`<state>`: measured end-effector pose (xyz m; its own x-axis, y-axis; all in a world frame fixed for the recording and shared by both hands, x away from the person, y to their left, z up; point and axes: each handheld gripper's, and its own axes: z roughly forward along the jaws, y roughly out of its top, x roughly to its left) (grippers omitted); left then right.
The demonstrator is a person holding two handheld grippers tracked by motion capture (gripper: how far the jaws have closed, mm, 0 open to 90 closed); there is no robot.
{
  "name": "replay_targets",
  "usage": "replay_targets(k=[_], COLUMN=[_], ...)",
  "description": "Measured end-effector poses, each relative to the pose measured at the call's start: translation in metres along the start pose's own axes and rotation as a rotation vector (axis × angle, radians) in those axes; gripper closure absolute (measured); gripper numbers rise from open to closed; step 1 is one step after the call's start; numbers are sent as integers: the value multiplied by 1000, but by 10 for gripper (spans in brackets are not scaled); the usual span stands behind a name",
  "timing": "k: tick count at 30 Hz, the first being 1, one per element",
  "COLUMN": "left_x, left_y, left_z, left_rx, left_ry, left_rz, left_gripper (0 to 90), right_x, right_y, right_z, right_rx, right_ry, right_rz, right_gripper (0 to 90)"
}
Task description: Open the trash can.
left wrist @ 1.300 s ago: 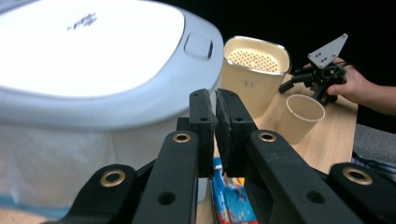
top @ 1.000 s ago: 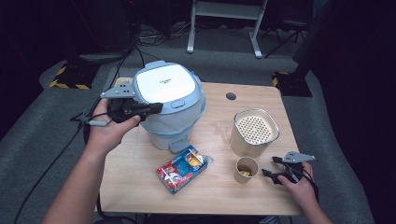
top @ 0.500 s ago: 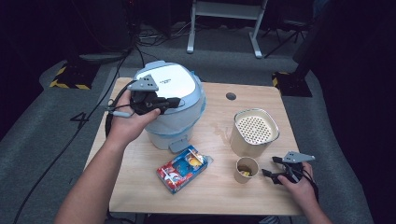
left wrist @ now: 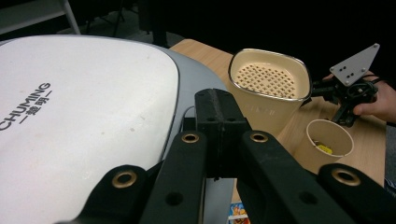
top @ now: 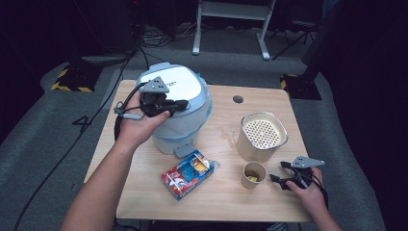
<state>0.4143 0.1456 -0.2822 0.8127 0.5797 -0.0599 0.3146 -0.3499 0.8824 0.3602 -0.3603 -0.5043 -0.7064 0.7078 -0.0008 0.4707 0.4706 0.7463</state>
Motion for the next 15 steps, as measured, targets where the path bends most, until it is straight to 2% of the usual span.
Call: replay_targets(k=[4,8,15], left_x=[0,-1,-3], left_y=[0,0,1], left_z=[0,0,1], left_rx=[-2,3,18], left_ry=[6,24,20], left_rz=[-7,10,6], left_gripper=[900,900,900], right_x=[0,0,0], right_y=[0,0,0], right_z=[0,0,0], right_rx=[0,0,0], right_ry=[0,0,0], right_rz=[1,1,0], right_gripper=[222,222,222])
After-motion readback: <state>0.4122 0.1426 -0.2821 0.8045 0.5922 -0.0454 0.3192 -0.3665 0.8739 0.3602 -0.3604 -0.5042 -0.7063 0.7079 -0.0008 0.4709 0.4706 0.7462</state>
